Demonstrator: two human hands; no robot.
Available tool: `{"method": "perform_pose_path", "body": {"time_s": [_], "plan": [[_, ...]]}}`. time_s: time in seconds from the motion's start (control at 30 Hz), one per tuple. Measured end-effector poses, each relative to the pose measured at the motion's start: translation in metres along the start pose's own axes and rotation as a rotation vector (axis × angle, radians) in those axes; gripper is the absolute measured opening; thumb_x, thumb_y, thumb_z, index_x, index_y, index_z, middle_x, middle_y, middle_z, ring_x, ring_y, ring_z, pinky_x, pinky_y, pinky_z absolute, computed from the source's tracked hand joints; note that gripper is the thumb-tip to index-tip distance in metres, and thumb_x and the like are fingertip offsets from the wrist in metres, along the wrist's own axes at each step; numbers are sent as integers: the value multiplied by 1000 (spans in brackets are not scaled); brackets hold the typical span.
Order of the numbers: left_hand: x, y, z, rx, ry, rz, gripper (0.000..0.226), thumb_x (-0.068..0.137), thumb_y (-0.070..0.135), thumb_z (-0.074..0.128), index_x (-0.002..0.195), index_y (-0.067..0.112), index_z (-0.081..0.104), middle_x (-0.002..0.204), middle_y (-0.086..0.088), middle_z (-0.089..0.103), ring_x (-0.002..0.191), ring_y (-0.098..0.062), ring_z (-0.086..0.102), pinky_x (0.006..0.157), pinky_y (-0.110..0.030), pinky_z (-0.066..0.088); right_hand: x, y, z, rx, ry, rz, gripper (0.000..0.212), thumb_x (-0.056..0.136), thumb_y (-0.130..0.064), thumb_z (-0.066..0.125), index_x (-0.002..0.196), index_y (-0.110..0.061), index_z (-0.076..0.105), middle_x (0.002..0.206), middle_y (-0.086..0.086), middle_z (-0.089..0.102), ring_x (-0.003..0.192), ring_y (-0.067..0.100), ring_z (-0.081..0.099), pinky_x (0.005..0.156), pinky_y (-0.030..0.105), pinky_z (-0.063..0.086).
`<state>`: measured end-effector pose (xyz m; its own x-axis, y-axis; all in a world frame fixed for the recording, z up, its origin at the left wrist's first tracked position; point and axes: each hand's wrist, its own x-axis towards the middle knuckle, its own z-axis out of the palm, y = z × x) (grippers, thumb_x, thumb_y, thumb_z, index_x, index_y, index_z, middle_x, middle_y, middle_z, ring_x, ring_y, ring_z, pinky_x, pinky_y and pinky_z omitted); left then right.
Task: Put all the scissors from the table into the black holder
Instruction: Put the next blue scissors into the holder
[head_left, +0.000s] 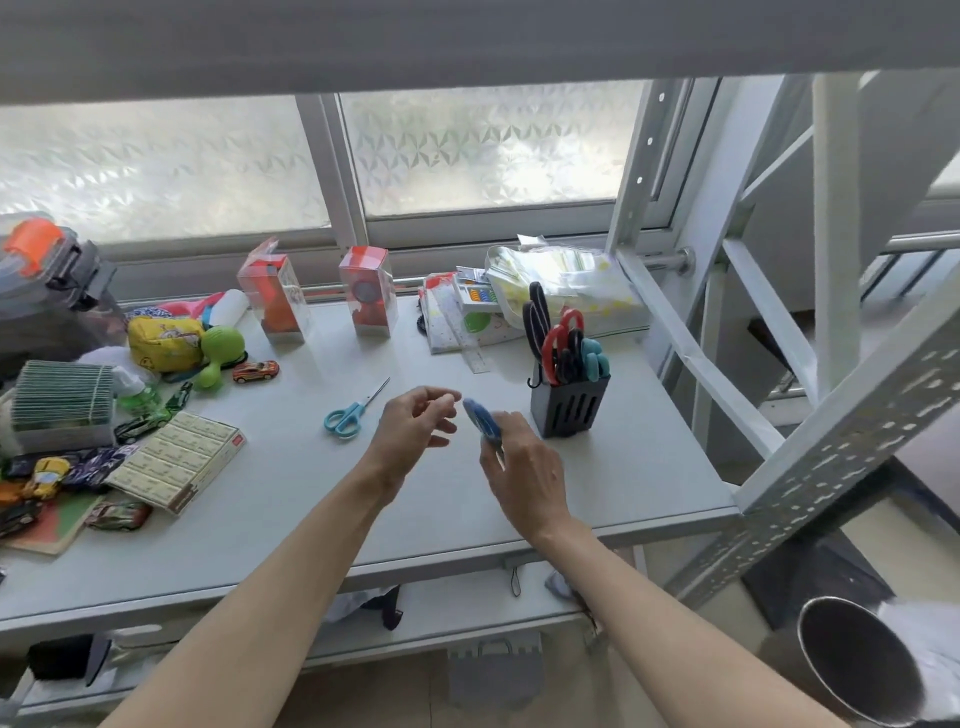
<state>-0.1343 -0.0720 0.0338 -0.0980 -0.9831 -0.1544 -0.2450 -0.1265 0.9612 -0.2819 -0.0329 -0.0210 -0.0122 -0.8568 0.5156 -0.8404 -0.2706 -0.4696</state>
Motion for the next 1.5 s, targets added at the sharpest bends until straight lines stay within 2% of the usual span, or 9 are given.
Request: {"method": "perform_pose_path", "body": {"time_s": [0.13,0.33,0.47,0.63,0.8,0.93,1.17,1.37,1.5], "plan": [[5,10,26,114,-39,62,33,98,22,55,128,11,59,116,-10,64,86,-15,64,71,-23,54,-10,17,-32,164,161,-4,19,96,-22,51,114,-18,51,86,1,60,55,5,47,50,9,35],[27,15,64,240,-162,101,76,87,22,71,152,18,31,152,-10,37,98,-26,66,72,-26,57,16,44,-91,344,524,165,20,98,-25,48,107,-9,55,77,-2,56,60,0,49,62,6,39],[40,23,87,255,-160,103,90,81,18,76,154,19,23,156,-8,30,120,-33,57,59,-19,52,49,59,-112,440,658,275,25,100,-34,46,123,-26,51,94,2,68,74,20,68,70,37,59],[50,28,103,248,-181,98,58,78,14,76,130,15,50,133,-6,54,112,-30,60,64,-27,57,74,73,-112,361,546,325,21,98,-34,51,103,-17,62,85,3,70,70,21,70,67,44,60],[52,29,107,268,-155,104,44,75,15,74,117,18,61,117,-3,64,110,-33,62,92,-48,55,75,72,-100,228,382,355,28,95,-30,58,104,-5,68,86,9,74,73,18,69,76,32,57],[52,29,108,272,-156,120,41,78,11,74,117,15,61,119,-4,63,108,-33,62,79,-39,60,75,68,-104,270,448,348,24,95,-26,58,98,-4,69,83,5,73,69,12,66,75,28,57],[54,28,110,284,-138,129,44,78,12,76,118,18,59,121,-2,63,109,-32,62,88,-47,57,76,76,-99,195,348,318,24,94,-28,60,97,-5,68,85,10,74,74,21,69,80,33,56],[54,28,112,285,-131,124,47,77,12,76,120,18,58,121,-1,62,110,-31,62,94,-49,54,73,80,-97,125,309,196,23,93,-28,63,104,-8,69,82,6,74,69,16,68,73,21,51],[54,28,111,289,-134,120,49,76,14,76,121,15,59,119,-3,63,109,-33,62,93,-51,54,68,85,-87,66,230,224,22,92,-28,64,92,-7,68,78,8,69,68,21,63,68,35,55]]}}
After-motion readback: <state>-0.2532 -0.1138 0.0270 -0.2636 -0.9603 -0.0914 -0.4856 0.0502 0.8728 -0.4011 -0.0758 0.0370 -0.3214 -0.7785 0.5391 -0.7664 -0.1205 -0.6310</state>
